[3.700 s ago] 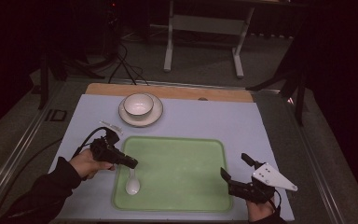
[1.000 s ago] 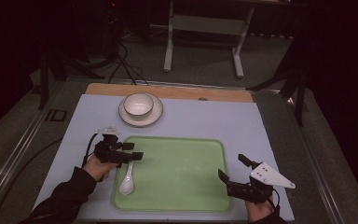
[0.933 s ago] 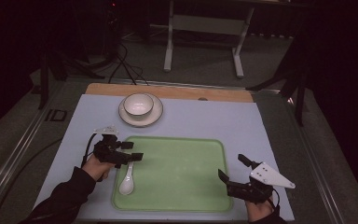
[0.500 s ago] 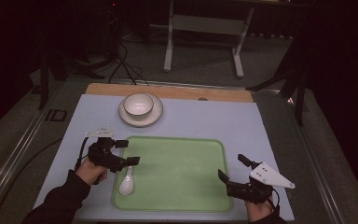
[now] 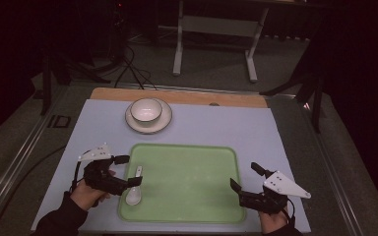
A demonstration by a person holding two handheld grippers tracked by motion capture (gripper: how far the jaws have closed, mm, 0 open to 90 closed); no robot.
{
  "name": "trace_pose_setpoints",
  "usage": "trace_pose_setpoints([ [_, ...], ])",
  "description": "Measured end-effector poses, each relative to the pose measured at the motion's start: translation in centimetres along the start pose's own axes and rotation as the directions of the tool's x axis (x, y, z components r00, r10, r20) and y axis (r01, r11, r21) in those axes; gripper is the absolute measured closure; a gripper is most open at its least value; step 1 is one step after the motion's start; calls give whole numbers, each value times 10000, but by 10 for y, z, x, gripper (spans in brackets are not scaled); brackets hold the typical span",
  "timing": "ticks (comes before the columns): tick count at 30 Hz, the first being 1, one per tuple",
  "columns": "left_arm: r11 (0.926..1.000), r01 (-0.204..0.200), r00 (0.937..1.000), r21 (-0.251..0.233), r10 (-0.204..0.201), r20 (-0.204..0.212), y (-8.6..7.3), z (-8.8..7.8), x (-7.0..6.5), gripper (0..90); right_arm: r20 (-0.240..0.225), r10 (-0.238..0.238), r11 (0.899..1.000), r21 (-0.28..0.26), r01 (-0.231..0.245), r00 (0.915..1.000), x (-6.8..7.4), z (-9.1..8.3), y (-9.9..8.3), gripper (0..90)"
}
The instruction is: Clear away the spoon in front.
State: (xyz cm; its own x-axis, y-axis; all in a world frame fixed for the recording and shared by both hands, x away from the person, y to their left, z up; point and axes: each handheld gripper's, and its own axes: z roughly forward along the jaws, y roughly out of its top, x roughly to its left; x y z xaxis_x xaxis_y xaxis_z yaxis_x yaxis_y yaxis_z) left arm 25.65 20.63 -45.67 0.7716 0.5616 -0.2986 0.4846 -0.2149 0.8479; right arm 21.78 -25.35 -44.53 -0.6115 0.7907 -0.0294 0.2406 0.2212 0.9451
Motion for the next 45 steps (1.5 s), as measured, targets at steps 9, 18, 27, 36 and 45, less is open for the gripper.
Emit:
trace_pose_setpoints([
  [9,9999,-45,9996,-148,41,-272,-14,-3,-8,14,-6,-13,10000,-16,13,10000,0,-1,0,134],
  [18,9995,-213,9978,-240,197,-630,-25,-6,-10,14,-29,-13,10000,-13,12,10000,-1,-2,0,134],
  [27,9991,-256,9974,-335,232,-686,-33,-5,-6,14,-59,-107,9999,22,108,9999,0,-2,0,134],
  [36,9989,-431,9968,-203,417,-676,-38,1,-5,14,-197,-52,9999,110,54,9998,-2,-1,-1,134],
  [45,9984,-551,9965,-109,543,-638,-39,6,-4,14,-354,129,9996,243,-120,9993,-4,2,-3,134],
])
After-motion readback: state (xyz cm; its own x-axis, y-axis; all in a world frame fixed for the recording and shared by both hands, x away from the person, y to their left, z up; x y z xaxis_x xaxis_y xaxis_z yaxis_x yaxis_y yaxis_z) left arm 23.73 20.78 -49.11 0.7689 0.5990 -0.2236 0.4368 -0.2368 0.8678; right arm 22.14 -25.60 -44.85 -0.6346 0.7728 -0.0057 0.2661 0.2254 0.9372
